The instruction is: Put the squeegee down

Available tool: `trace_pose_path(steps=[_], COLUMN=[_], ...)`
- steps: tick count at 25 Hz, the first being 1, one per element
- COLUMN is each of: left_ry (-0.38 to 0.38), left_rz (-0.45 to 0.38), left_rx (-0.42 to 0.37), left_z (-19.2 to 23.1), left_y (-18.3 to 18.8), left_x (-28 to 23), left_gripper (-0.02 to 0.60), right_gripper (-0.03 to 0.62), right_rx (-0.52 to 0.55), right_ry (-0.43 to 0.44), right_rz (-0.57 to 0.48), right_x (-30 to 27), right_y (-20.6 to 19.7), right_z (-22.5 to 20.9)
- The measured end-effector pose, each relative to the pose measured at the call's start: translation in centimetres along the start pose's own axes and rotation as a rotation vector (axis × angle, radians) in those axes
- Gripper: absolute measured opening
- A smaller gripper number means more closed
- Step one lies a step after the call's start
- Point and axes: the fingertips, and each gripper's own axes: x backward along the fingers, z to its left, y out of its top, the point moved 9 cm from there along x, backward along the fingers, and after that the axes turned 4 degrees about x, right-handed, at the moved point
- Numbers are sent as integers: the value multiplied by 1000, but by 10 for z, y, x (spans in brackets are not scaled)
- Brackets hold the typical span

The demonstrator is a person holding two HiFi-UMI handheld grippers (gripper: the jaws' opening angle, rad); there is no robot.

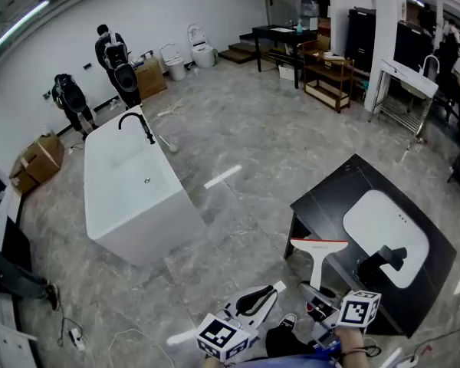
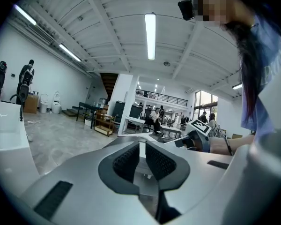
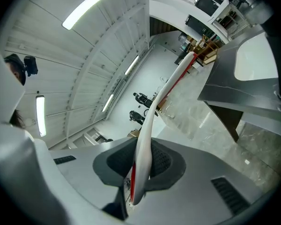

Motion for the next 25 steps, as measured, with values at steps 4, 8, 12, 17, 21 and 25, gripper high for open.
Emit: trace_pose_path(steps=[4,8,12,17,21,25], left_ry=[33,44,18,-45,-97,-152], left_rz=[8,-2,1,41,47,77], left_rx=[5,-6,-6,-29,-42,-50], left_z=[25,44,52,54,58,71], left_y=[9,22,28,39,50,54], left_x=[-22,-46,-70,-98,-123,-151], left_gripper=[49,49,49,49,49,49], right_gripper=[55,55,55,55,55,55], right_rx=[1,-1,-9,-24,-47,-71], right_ry=[23,27,9,-25,-53,-85], right_rz=[35,48,35,-14,-48,-92], right_x=[-27,-43,-43,-32,-25,-26], right_y=[27,50,65,78,87,97], right_z=[-20,-36,-51,-55,-67,-78])
